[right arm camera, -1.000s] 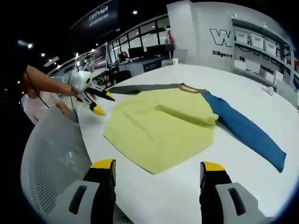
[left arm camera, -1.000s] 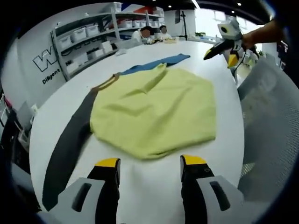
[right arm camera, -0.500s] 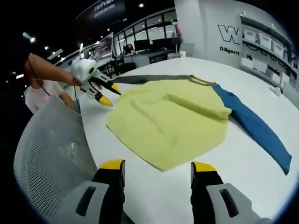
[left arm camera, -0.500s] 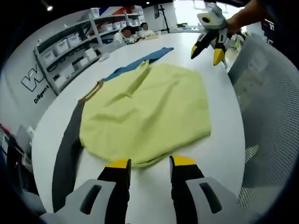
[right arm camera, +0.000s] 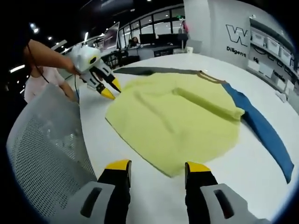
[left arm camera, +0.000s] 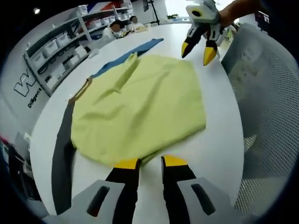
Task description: Fold the garment on the visible template until the final outline fits inside the template.
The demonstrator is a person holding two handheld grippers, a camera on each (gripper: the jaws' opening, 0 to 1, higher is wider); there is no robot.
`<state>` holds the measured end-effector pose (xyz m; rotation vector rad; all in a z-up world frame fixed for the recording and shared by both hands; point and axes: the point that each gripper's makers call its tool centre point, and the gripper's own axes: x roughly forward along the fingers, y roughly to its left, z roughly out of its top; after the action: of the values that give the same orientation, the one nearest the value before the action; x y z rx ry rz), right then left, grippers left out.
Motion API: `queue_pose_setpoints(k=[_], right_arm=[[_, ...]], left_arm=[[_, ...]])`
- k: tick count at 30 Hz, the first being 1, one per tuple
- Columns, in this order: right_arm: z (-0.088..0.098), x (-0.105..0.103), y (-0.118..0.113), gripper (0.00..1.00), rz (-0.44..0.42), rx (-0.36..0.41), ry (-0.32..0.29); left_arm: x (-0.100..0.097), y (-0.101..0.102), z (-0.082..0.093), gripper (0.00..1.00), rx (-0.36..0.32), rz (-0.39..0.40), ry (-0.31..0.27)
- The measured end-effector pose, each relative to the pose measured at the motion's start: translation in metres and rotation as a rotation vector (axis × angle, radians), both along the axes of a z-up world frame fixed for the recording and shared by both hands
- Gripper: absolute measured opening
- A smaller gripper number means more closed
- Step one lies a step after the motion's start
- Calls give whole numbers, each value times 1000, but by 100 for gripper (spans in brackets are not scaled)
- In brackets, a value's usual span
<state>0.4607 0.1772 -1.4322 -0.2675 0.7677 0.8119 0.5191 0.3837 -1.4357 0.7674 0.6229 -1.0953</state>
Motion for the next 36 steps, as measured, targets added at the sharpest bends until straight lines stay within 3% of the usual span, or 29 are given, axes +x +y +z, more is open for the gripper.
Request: queue_pose_setpoints(k=[8, 14, 16, 18, 21, 24, 33, 36], right_arm=[[-13, 5, 7, 33, 35, -57, -1], [-13, 20, 0, 8, 20, -126, -38], [-12, 22, -1, 0, -7, -105, -13], [-12, 27, -5, 0, -57, -101, 10], [-8, 27, -3, 0, -63, -85, 12], [3, 33, -4, 0, -67, -78, -26], [58, 74, 0, 0, -106, -9, -168], [63, 86, 2, 0, -114, -25, -194]], left_arm=[[2, -4, -5, 10, 9, 2, 23], [6, -7, -6, 6, 30, 4, 15], [8, -8, -6, 4, 42, 1, 11], [11, -6, -6, 1, 79, -33, -22], [10, -5, -5, 0, 65, 3, 17], [9, 1, -2, 0, 60, 3, 28], [11, 26, 13, 0, 35, -18, 33], [9, 34, 16, 0, 31, -40, 62]])
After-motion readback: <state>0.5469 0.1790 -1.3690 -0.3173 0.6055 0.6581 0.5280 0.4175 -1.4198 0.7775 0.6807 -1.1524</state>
